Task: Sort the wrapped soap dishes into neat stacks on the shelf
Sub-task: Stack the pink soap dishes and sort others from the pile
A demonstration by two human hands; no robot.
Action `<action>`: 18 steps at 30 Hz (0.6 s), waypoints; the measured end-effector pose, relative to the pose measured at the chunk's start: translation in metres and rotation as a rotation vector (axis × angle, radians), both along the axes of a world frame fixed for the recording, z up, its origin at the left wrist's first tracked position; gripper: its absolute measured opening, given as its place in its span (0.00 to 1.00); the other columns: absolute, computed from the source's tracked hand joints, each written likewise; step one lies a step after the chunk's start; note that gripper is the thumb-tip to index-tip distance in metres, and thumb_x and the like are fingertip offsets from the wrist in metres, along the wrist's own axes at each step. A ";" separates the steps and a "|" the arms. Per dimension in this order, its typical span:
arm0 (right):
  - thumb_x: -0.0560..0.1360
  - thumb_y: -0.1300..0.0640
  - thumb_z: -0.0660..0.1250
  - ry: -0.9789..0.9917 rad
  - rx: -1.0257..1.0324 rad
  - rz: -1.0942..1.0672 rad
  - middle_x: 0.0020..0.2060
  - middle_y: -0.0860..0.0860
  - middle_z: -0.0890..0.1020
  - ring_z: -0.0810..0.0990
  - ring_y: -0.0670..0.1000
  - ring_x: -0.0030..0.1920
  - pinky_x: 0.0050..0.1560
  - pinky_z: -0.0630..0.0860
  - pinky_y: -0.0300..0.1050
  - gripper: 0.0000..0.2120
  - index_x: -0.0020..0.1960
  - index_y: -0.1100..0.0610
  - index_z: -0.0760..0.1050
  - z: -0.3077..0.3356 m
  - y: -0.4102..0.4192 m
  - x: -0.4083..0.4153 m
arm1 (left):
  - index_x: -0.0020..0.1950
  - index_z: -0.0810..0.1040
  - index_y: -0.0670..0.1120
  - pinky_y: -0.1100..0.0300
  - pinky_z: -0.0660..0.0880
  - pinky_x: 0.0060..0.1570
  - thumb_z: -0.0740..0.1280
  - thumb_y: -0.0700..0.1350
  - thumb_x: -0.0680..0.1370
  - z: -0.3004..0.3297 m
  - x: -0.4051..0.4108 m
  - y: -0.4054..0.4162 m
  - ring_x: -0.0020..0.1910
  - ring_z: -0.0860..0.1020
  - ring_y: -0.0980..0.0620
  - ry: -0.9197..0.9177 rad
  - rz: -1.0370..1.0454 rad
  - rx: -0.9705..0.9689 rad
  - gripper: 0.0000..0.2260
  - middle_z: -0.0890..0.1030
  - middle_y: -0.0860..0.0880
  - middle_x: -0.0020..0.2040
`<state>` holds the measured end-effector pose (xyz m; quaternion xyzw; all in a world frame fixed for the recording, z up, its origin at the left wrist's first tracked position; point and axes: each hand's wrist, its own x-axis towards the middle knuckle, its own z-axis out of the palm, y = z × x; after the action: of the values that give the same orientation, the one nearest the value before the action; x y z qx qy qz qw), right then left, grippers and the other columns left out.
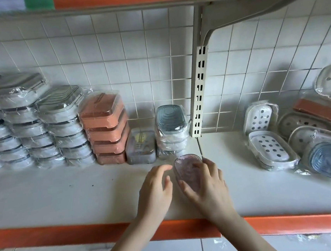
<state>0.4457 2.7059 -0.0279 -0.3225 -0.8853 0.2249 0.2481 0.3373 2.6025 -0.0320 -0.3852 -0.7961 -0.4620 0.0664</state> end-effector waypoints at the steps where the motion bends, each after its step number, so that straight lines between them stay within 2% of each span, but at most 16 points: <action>1: 0.65 0.29 0.54 0.002 -0.001 -0.001 0.67 0.52 0.68 0.69 0.57 0.65 0.58 0.74 0.54 0.37 0.65 0.51 0.69 -0.002 -0.001 0.001 | 0.55 0.79 0.46 0.56 0.76 0.51 0.64 0.38 0.74 -0.002 0.003 0.000 0.51 0.79 0.52 -0.003 0.017 0.000 0.11 0.81 0.52 0.51; 4: 0.63 0.29 0.57 -0.014 -0.020 0.005 0.69 0.52 0.66 0.68 0.58 0.65 0.57 0.75 0.55 0.38 0.66 0.49 0.67 -0.005 -0.001 0.004 | 0.56 0.78 0.46 0.56 0.76 0.50 0.65 0.39 0.75 -0.006 0.010 -0.001 0.49 0.79 0.55 -0.013 0.039 -0.021 0.11 0.81 0.53 0.51; 7: 0.64 0.33 0.65 0.001 0.007 0.001 0.67 0.53 0.67 0.71 0.60 0.63 0.54 0.76 0.55 0.35 0.65 0.48 0.66 -0.011 -0.003 0.005 | 0.56 0.78 0.46 0.55 0.77 0.50 0.64 0.43 0.75 -0.006 0.012 -0.001 0.50 0.80 0.52 0.002 0.023 -0.076 0.11 0.81 0.52 0.52; 12: 0.65 0.34 0.64 0.079 0.002 -0.009 0.63 0.53 0.70 0.72 0.59 0.60 0.56 0.76 0.55 0.33 0.65 0.48 0.65 -0.013 -0.007 0.007 | 0.53 0.79 0.46 0.63 0.70 0.44 0.70 0.38 0.71 -0.007 0.014 -0.003 0.45 0.80 0.51 0.142 0.123 -0.176 0.11 0.82 0.51 0.48; 18: 0.65 0.36 0.67 0.130 -0.012 0.008 0.63 0.52 0.71 0.72 0.57 0.60 0.56 0.76 0.53 0.31 0.63 0.48 0.67 -0.014 -0.004 0.011 | 0.50 0.79 0.47 0.60 0.75 0.37 0.63 0.43 0.70 -0.001 0.017 -0.005 0.41 0.81 0.50 0.226 0.192 -0.199 0.10 0.82 0.52 0.45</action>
<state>0.4569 2.7020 -0.0420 -0.3054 -0.8672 0.2517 0.3021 0.3538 2.5973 -0.0325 -0.3616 -0.8585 -0.3262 0.1609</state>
